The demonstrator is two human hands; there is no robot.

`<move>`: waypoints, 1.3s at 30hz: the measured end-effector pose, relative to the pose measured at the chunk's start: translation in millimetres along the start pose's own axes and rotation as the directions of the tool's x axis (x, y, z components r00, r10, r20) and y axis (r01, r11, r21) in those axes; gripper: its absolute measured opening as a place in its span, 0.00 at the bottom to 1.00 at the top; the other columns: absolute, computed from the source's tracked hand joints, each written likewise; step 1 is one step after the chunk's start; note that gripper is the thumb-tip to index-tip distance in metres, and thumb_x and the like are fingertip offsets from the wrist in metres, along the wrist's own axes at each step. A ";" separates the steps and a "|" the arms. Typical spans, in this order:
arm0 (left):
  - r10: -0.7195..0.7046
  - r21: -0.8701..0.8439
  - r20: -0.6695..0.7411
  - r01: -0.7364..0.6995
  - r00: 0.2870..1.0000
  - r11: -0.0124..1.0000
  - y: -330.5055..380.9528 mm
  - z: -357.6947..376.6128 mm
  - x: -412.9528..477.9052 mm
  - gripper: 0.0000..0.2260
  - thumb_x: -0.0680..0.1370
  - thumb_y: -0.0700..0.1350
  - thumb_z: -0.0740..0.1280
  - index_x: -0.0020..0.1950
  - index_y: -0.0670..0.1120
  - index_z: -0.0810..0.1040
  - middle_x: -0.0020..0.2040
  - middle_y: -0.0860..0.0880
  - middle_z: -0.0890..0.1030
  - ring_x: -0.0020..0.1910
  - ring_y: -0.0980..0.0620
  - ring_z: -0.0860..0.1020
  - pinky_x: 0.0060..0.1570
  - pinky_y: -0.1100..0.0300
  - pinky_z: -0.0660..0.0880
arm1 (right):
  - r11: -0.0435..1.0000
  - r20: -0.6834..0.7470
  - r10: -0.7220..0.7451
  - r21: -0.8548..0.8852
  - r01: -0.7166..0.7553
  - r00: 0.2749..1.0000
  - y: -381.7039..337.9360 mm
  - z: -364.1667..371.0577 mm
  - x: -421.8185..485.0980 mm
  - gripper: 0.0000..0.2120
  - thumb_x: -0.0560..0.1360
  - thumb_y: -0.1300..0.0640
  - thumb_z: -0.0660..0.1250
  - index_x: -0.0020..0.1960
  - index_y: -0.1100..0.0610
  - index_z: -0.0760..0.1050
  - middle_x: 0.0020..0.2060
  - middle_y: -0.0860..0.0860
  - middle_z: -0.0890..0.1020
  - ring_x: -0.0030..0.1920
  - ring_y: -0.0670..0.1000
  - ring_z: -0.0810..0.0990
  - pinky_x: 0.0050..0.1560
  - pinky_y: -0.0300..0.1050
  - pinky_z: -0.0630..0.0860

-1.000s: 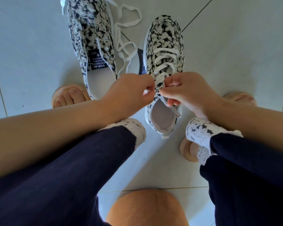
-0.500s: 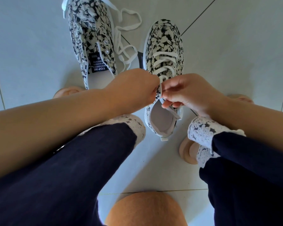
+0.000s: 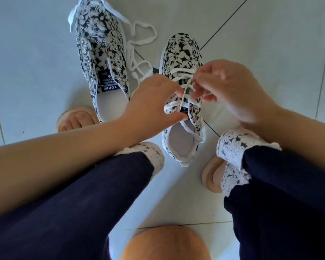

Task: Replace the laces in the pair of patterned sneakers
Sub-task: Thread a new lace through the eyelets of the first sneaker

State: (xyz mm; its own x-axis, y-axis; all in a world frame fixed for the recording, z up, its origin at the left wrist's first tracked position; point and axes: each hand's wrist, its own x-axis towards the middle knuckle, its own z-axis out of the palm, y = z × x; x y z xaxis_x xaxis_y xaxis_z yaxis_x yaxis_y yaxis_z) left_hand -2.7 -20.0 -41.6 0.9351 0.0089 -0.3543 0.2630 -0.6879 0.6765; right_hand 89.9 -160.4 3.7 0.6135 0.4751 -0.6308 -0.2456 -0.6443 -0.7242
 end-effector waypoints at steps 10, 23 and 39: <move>0.007 0.055 -0.074 -0.003 0.997 0.998 1.4 2.2 -5.7 0.12 0.72 0.42 0.67 0.55 0.50 0.77 0.54 0.52 0.71 0.57 0.52 0.69 0.56 0.60 0.60 | 0.594 0.098 0.225 0.775 -0.216 0.969 -20.6 -62.6 10.7 0.10 0.77 0.61 0.50 0.39 0.56 0.65 0.25 0.46 0.63 0.22 0.43 0.60 0.27 0.34 0.69; 0.368 0.055 0.103 -0.375 0.924 0.925 -13.9 -8.2 -23.1 0.12 0.68 0.39 0.57 0.37 0.42 0.81 0.40 0.49 0.82 0.43 0.52 0.71 0.44 0.57 0.71 | 0.781 0.358 -0.022 -0.577 0.240 0.933 19.2 11.7 -18.4 0.05 0.75 0.60 0.64 0.45 0.52 0.78 0.35 0.41 0.78 0.34 0.34 0.76 0.35 0.29 0.70; 0.088 0.207 0.548 -0.236 0.832 0.949 6.1 -16.0 -32.8 0.11 0.78 0.41 0.54 0.54 0.49 0.74 0.47 0.53 0.76 0.49 0.51 0.74 0.51 0.55 0.71 | 0.689 0.338 0.337 -0.724 0.014 0.879 80.8 32.0 -29.1 0.16 0.74 0.53 0.68 0.60 0.54 0.73 0.35 0.41 0.72 0.39 0.45 0.73 0.41 0.34 0.67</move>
State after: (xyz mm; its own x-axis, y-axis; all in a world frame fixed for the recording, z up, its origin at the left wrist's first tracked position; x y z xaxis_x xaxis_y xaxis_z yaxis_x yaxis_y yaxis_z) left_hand -27.9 -12.8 -15.5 0.6702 -0.4509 -0.5895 -0.0205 -0.8052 0.5926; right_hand 28.2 -207.0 -45.4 0.2023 0.4026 -0.8927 0.3828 -0.8716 -0.3063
